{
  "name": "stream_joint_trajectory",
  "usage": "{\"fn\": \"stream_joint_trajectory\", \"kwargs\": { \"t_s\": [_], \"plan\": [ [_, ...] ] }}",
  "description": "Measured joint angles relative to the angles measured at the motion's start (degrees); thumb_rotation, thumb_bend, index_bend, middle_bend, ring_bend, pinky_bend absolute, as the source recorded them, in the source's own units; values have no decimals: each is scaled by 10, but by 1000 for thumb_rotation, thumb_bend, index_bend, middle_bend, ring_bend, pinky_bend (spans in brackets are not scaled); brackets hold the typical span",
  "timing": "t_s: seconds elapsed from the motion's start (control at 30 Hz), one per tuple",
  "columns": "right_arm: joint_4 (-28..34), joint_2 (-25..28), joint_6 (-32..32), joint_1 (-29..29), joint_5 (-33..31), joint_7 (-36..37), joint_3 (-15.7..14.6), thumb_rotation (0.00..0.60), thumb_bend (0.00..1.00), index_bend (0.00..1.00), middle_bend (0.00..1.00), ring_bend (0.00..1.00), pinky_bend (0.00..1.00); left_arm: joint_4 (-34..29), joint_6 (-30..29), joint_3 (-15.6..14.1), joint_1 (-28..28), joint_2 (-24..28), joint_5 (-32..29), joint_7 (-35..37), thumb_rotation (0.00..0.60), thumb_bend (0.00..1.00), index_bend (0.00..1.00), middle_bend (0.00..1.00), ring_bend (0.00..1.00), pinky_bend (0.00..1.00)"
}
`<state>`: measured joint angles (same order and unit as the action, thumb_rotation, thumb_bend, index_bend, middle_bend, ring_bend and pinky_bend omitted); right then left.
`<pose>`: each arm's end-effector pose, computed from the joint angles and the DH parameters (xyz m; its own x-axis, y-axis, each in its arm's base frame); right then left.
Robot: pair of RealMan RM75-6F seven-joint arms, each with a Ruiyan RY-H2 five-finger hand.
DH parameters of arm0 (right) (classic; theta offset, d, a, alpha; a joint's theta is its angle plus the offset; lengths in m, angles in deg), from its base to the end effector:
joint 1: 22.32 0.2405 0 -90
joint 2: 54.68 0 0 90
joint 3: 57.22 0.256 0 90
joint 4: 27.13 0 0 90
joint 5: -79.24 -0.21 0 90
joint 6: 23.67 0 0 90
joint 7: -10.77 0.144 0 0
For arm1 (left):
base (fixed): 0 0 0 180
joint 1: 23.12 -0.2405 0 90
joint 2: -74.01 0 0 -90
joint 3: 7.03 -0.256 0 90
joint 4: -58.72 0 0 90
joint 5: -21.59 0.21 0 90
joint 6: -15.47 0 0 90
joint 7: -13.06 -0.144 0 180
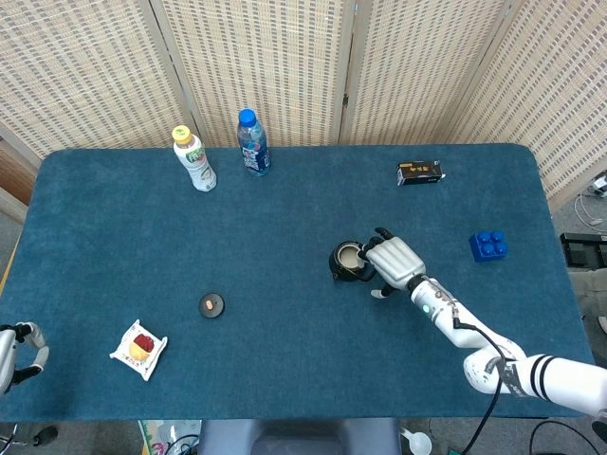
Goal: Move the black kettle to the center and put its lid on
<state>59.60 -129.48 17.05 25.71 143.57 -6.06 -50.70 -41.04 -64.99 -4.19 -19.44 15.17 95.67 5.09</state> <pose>-0.1673 -0.3655 0.0291 0.6360 -0.3442 0.6906 -0.7528 -0.4735 0.4573 -0.3268 0.1695 0.1755 0.4515 0.1185 0.8844 0.8632 0.1929 -0.4666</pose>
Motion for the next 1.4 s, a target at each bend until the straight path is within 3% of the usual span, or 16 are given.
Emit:
{"fn": "stream_joint_trajectory", "kwargs": {
  "t_s": [1.4],
  "plan": [
    [-24,-23,-3,10,3,25,-13,600,83,443,452,300,60,-4,1,2,-1,3,-8,-2,600,402,592,561,437,610]
  ]
}}
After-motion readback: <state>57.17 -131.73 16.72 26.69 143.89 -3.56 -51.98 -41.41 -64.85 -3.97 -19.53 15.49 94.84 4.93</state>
